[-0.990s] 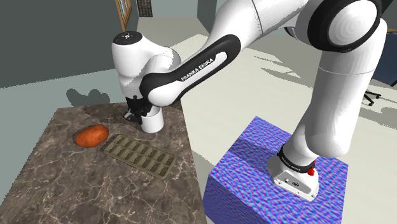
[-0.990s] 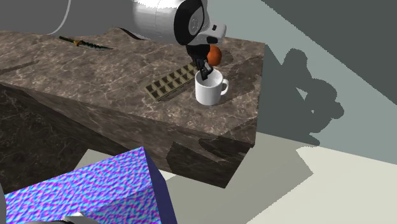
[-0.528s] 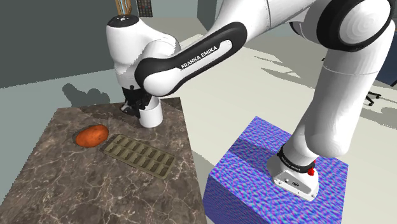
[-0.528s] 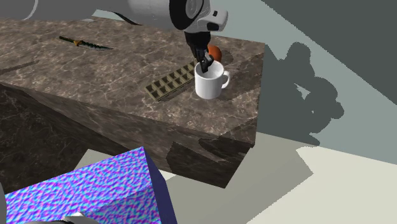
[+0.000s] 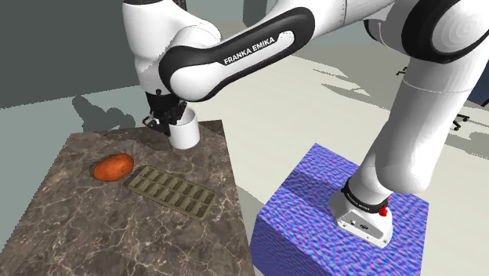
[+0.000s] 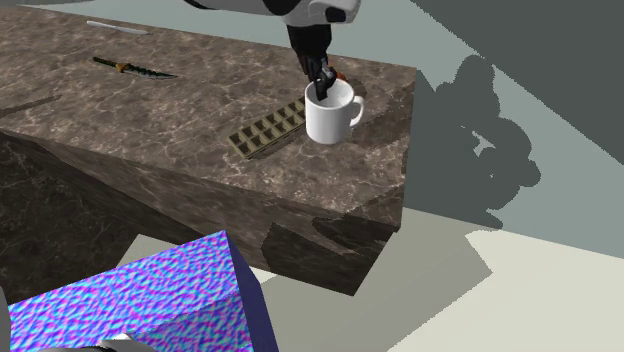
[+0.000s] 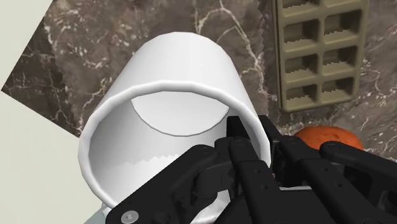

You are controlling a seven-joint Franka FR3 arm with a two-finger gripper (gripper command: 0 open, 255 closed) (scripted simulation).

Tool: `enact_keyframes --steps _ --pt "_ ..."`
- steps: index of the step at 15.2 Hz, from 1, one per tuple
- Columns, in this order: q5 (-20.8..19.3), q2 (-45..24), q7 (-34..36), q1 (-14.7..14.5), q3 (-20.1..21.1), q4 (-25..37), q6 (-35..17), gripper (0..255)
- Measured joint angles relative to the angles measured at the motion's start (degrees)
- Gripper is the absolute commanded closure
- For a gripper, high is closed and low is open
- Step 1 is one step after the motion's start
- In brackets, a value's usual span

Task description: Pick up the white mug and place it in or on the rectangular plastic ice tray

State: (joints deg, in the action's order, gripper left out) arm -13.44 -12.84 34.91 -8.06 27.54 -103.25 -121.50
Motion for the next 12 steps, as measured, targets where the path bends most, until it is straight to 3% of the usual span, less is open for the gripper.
enact_keyframes --steps 3,12 --pt "-0.2 0.0 1.2 -1.0 0.5 1.1 1.3 255" --pt "-3.4 -3.2 12.6 -9.4 4.0 8.3 7.5 255"
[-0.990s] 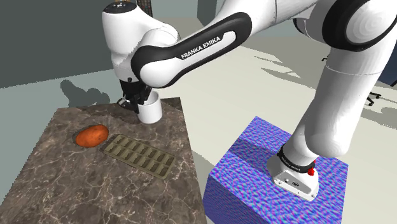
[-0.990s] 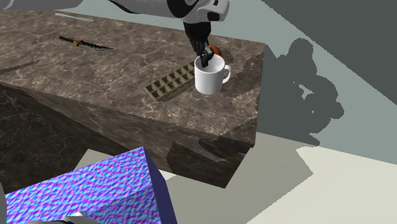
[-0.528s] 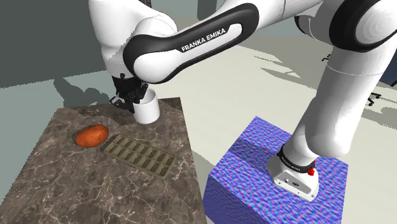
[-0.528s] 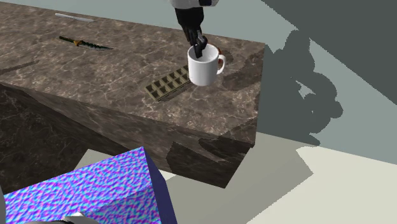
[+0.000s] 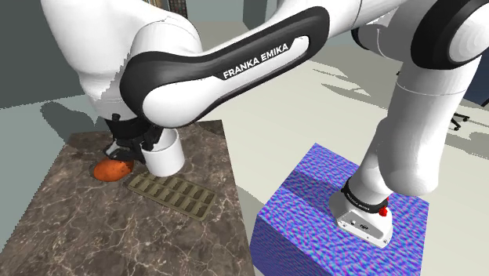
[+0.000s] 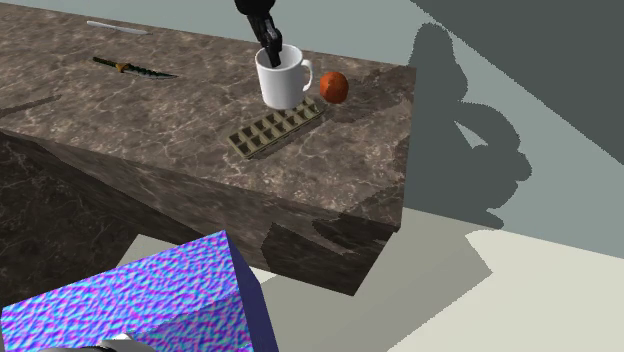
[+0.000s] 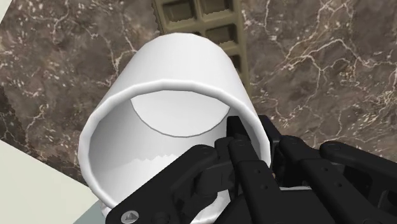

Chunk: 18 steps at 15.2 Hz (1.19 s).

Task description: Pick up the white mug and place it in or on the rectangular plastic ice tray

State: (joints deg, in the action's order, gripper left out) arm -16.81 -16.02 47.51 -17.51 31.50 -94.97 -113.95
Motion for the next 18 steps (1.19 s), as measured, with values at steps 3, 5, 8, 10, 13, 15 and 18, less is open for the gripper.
enact_keyframes --steps 3,5,8,10,13,15,18 --pt "-0.8 -1.0 1.7 -1.1 0.2 0.1 -0.5 255" --pt "-1.1 -1.2 2.2 -1.2 0.1 -1.0 -1.7 255" --pt "-1.7 -1.8 2.8 -1.2 -0.1 -2.7 -3.8 255" --pt "-2.2 -2.5 3.3 -1.4 -0.3 -3.4 -5.1 255" --pt "-3.0 -3.3 3.9 -1.4 -0.6 -4.7 -7.0 255" --pt "-3.4 -3.7 4.2 -1.4 -0.8 -5.6 -8.2 255" --pt "-4.2 -4.6 5.0 -1.6 -1.1 -6.9 -10.2 255"
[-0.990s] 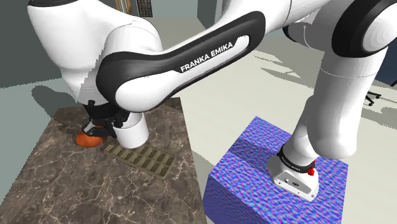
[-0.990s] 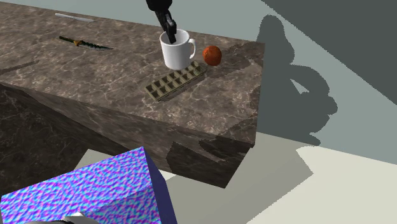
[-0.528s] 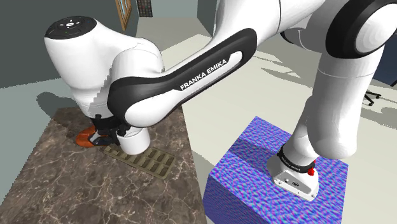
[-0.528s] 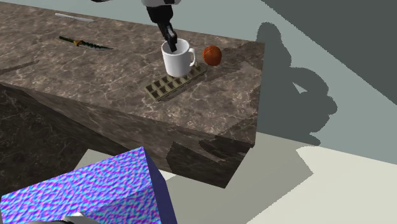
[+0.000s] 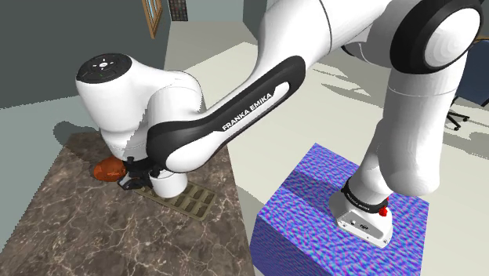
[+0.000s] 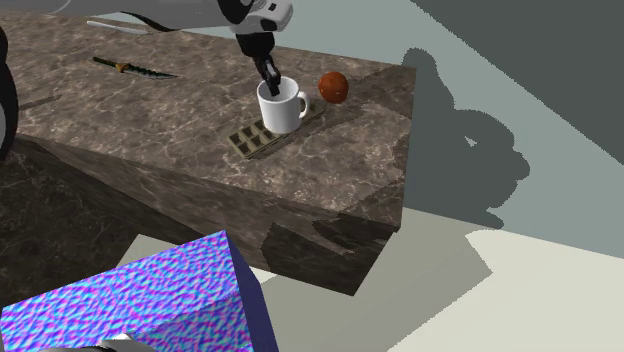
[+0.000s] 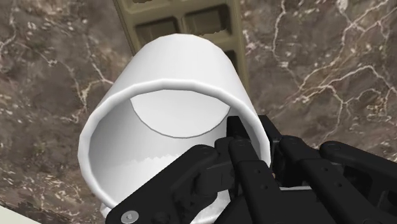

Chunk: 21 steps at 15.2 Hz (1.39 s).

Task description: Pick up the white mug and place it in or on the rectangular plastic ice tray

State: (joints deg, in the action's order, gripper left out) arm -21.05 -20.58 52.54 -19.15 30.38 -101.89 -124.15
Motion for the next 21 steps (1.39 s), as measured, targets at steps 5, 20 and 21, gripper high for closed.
enact_keyframes --steps 5,20,21 --pt "-0.4 -0.4 0.3 -0.1 -0.1 -0.2 -0.7 255" --pt "2.3 3.0 -1.3 0.3 1.1 2.0 4.4 0" --pt "2.3 3.1 -1.4 0.4 1.1 2.0 4.5 0"
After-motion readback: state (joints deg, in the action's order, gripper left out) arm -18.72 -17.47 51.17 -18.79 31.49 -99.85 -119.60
